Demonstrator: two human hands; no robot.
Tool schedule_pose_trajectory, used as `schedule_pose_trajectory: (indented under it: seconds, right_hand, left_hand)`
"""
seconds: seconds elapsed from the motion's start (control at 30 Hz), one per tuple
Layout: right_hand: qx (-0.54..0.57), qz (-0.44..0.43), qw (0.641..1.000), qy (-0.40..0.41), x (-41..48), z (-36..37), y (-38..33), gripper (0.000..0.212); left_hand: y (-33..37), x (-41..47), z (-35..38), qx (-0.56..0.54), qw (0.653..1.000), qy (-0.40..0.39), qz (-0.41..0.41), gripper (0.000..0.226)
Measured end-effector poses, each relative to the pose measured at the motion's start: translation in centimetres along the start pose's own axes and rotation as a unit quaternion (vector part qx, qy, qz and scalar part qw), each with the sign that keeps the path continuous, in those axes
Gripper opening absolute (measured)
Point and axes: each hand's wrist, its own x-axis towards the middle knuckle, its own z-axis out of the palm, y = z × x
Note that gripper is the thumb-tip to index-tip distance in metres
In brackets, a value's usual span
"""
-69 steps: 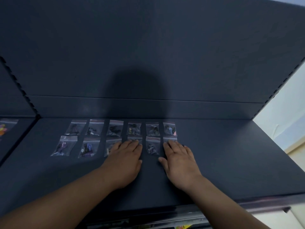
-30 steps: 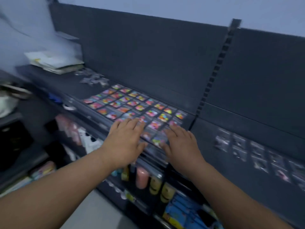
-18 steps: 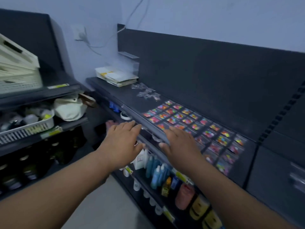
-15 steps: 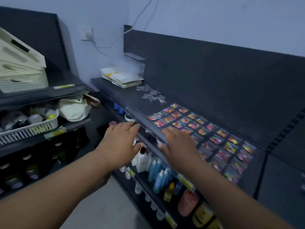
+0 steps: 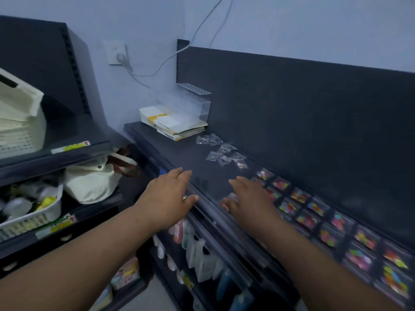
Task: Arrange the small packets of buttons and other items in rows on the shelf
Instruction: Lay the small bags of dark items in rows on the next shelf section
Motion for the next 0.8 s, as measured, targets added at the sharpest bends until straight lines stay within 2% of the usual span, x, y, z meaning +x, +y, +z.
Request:
schedule_pose_trajectory:
  seconds: [0.17, 0.33, 0.5, 0.63, 0.8]
  right_hand:
    - [0.007, 0.04, 0.999, -0.004, 7.8, 0.6, 3.2, 0.06]
    - [0.044, 0.112, 0.992, -0.032, 12.4, 2.1, 5.1, 0.059]
    - [0.059, 0.198, 0.978, -0.025, 16.1, 3.4, 6.1, 0.052]
    - [0.069, 0.262, 0.963, -0.012, 18.8, 3.9, 6.5, 0.041]
    - [0.073, 0.317, 0.946, 0.002, 21.8, 4.9, 6.6, 0.044]
  left_hand:
    - [-0.8, 8.5, 1.2, -0.037, 0.999, -0.017, -0.002, 0.069]
    - [-1.8, 15.0, 3.5, -0.035, 0.998, -0.052, 0.002, 0.064]
    - [-2.4, 21.9, 5.2, -0.043, 0.996, -0.078, -0.027, 0.06]
    - [-3.1, 27.1, 6.5, -0.026, 0.993, -0.117, -0.013, 0.065]
    - [-3.2, 31.9, 8.6, -0.023, 0.987, -0.161, -0.007, 0.08]
